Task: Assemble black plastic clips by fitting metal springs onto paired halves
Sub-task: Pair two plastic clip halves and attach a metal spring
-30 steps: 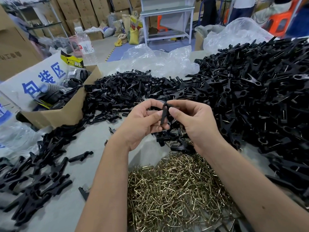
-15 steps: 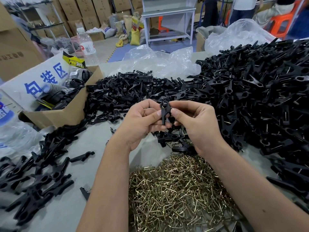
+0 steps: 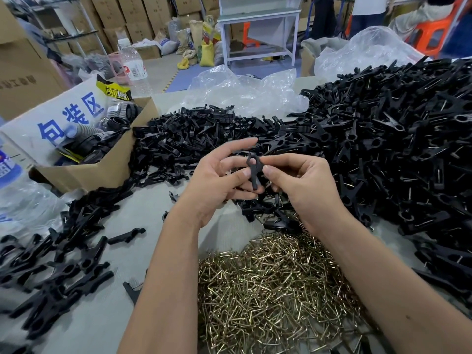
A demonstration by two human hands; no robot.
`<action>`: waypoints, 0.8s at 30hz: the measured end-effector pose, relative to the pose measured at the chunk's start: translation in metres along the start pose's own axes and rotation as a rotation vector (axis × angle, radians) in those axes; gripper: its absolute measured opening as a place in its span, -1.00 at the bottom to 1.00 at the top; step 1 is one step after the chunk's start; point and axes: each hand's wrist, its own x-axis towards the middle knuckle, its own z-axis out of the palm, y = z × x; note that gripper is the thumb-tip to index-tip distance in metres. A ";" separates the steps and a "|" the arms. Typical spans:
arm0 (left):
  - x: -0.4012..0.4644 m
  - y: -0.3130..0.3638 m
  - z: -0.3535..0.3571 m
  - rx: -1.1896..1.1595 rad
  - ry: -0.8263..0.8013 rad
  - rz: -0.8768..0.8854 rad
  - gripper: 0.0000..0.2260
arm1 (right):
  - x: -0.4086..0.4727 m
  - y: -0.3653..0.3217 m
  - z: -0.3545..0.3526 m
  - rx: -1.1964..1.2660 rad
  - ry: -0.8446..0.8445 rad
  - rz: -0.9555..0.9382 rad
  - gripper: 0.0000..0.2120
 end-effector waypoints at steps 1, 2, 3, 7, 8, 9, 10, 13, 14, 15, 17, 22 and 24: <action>0.000 0.001 -0.002 0.016 -0.017 0.022 -0.62 | 0.001 -0.001 -0.002 0.004 -0.016 0.008 -0.87; -0.001 0.001 -0.004 0.021 -0.026 0.036 -0.63 | 0.002 -0.001 -0.005 0.016 -0.036 0.025 -0.89; -0.002 0.002 -0.006 0.021 -0.028 0.040 -0.66 | 0.003 -0.002 -0.007 0.030 -0.058 0.047 -0.91; -0.008 0.003 -0.015 -0.003 -0.018 -0.002 -0.74 | 0.004 -0.005 -0.009 0.014 -0.068 0.090 -0.92; -0.010 0.003 -0.018 -0.008 -0.002 -0.010 -0.75 | 0.004 -0.006 -0.009 -0.057 -0.057 0.064 -0.90; -0.011 0.003 -0.022 -0.005 0.025 -0.009 -0.74 | 0.003 -0.007 -0.010 -0.176 -0.070 0.012 -0.90; -0.012 0.003 -0.025 0.001 0.062 -0.003 -0.72 | 0.003 -0.010 -0.011 -0.322 -0.132 -0.048 -0.90; -0.012 0.002 -0.033 -0.009 0.205 0.006 -0.71 | -0.002 -0.020 -0.008 -0.723 -0.544 -0.119 -0.93; -0.012 0.002 -0.034 -0.013 0.245 0.003 -0.72 | -0.003 -0.022 -0.005 -0.852 -0.663 -0.123 -0.95; -0.011 0.001 -0.034 -0.010 0.277 -0.003 -0.73 | -0.005 -0.023 -0.001 -0.959 -0.747 -0.124 -0.94; -0.010 0.000 -0.034 0.008 0.317 -0.017 -0.75 | -0.007 -0.024 0.006 -1.072 -0.820 -0.087 -0.92; -0.008 -0.002 -0.031 0.039 0.364 -0.028 -0.72 | -0.008 -0.033 0.016 -1.144 -0.931 -0.024 -0.88; -0.008 -0.001 -0.030 0.012 0.374 -0.025 -0.72 | -0.008 -0.036 0.013 -1.062 -0.925 0.016 -0.84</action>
